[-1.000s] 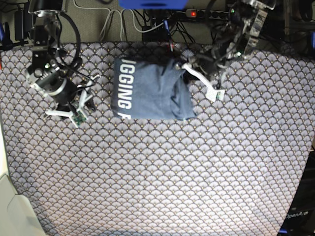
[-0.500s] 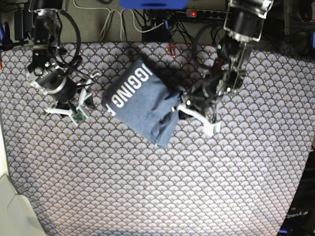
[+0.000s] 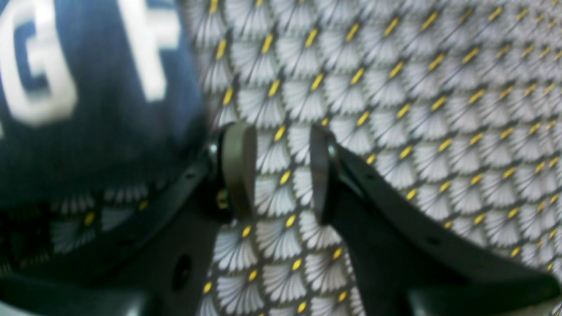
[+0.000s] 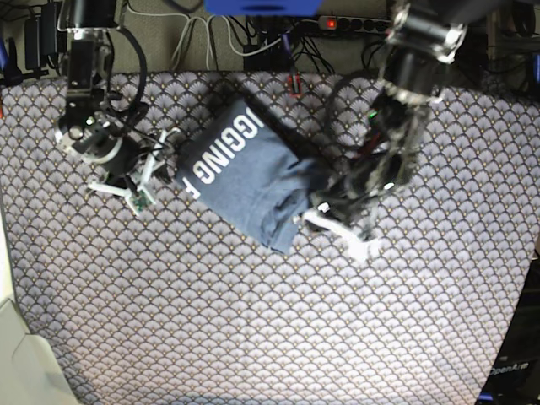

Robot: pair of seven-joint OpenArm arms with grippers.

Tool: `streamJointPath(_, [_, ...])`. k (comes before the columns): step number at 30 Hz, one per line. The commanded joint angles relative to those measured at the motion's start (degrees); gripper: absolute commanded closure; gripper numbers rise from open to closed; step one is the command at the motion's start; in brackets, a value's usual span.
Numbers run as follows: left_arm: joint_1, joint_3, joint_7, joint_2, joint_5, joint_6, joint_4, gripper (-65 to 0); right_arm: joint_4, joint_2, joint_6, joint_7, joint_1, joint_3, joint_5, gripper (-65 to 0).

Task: Fold the T-shirt properly
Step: 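Push the bundle with the left gripper to rotate it, then push the bundle with both grippers to square it upright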

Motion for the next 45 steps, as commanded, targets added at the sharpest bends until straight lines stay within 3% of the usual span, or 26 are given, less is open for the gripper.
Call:
streamJointPath(1, [0.45,-1.51,-0.31,-1.6,0.16,0.07,3.73,-0.1,1.15,1.27,-0.23,1.13,0.29,0.22,0.61,-21.9])
streamJointPath(8, [13.63,-11.1,5.14,-6.44,0.25,4.9,17.71,-0.1,0.54,2.68,-0.23,3.59,2.48,0.22,0.61,-21.9])
streamJointPath(13, [19.96,-12.15,8.3,-6.09,0.6,4.99,21.66,-0.1,0.45,2.41,-0.23,3.59,4.77,0.13,0.61,-21.9])
streamJointPath(17, [21.19,-10.13,8.13,-3.71,0.69,5.08,21.05,-0.1,-2.36,2.24,-0.23,3.59,6.18,-1.36,0.7,-21.9])
streamJointPath(23, [19.96,-10.13,8.48,0.59,0.69,5.08,20.78,-0.1,-4.3,1.89,-0.23,3.59,5.65,-5.76,0.79,-21.8])
streamJointPath(30, [13.9,-10.04,8.65,5.25,0.69,5.08,12.17,-0.1,-3.68,-0.05,-0.23,3.59,2.13,-8.13,0.79,-21.8])
streamJointPath(35, [9.24,-5.29,7.95,6.66,0.69,5.08,8.12,-0.1,-3.68,0.22,-0.23,3.59,0.29,-8.31,0.79,-21.8])
streamJointPath(45, [0.8,-0.02,-3.13,8.59,0.69,5.08,-2.43,-0.1,3.97,1.45,-0.23,3.59,-7.36,-8.04,0.53,-21.0])
